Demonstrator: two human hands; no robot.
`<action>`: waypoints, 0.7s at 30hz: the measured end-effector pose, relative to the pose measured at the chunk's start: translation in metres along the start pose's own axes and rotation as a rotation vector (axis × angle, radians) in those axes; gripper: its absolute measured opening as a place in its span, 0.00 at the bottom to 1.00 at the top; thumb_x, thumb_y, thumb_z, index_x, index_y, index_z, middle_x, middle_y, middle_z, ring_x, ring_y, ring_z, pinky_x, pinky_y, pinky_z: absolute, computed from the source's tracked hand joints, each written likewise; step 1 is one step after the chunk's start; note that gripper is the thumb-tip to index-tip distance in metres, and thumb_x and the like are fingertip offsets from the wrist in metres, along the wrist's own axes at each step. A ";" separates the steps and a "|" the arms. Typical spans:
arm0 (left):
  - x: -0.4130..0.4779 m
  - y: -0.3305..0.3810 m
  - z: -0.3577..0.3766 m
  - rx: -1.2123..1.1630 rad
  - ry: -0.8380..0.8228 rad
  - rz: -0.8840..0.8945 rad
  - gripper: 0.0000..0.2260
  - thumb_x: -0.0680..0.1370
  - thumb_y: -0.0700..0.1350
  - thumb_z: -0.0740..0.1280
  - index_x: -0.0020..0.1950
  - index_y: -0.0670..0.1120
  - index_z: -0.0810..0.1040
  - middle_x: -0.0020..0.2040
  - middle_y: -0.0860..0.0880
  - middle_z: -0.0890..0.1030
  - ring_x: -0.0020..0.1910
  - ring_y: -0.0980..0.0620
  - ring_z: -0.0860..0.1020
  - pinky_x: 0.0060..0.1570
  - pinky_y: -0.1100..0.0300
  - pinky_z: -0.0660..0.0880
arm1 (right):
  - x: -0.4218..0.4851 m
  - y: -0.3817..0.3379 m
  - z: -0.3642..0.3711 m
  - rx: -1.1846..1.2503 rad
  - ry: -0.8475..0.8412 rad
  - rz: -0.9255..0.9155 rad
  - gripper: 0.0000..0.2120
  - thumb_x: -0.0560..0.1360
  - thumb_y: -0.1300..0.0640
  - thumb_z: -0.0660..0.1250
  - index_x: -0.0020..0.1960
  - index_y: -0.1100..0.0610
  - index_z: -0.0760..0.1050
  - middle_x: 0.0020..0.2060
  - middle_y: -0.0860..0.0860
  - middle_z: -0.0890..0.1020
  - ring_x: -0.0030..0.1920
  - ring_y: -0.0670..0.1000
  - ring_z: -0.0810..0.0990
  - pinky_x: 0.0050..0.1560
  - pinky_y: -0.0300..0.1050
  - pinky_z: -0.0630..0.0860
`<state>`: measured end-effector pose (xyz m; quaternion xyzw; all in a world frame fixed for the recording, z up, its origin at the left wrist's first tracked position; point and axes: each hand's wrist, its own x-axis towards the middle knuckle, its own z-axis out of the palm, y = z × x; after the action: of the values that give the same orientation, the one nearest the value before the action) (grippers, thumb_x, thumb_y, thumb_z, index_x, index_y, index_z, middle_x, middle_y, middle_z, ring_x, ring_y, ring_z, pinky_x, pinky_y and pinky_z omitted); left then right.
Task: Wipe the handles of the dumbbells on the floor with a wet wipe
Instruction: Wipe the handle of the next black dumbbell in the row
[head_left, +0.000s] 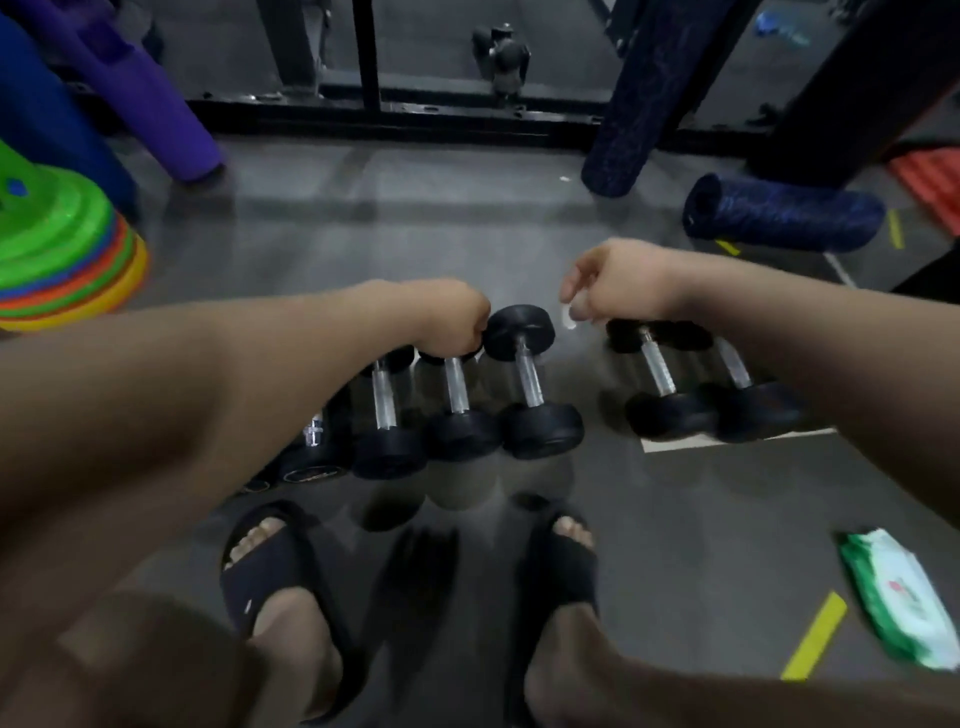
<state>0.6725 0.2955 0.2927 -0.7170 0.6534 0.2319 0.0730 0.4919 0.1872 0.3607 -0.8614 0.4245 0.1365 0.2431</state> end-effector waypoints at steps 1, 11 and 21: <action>0.007 -0.003 0.004 -0.011 0.004 -0.001 0.12 0.80 0.45 0.61 0.60 0.44 0.78 0.56 0.44 0.80 0.52 0.41 0.77 0.50 0.52 0.75 | 0.006 0.004 -0.001 -0.068 -0.017 0.004 0.10 0.72 0.55 0.74 0.53 0.52 0.81 0.46 0.51 0.84 0.43 0.49 0.81 0.45 0.43 0.76; 0.075 -0.028 0.085 -0.296 -0.001 -0.124 0.13 0.81 0.45 0.60 0.61 0.46 0.80 0.59 0.46 0.79 0.58 0.45 0.77 0.60 0.47 0.76 | 0.109 0.088 0.085 -0.012 -0.027 -0.108 0.16 0.74 0.52 0.74 0.59 0.51 0.75 0.52 0.50 0.80 0.49 0.52 0.78 0.47 0.42 0.70; 0.108 -0.016 0.175 -0.449 0.246 -0.217 0.13 0.81 0.49 0.62 0.63 0.47 0.77 0.60 0.50 0.75 0.64 0.48 0.67 0.62 0.58 0.66 | 0.182 0.167 0.167 0.371 0.142 -0.004 0.09 0.73 0.49 0.76 0.44 0.51 0.77 0.42 0.48 0.83 0.44 0.48 0.81 0.48 0.43 0.76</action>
<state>0.6502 0.2716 0.0892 -0.8038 0.5090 0.2729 -0.1430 0.4630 0.0683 0.0891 -0.8102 0.4566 -0.0058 0.3675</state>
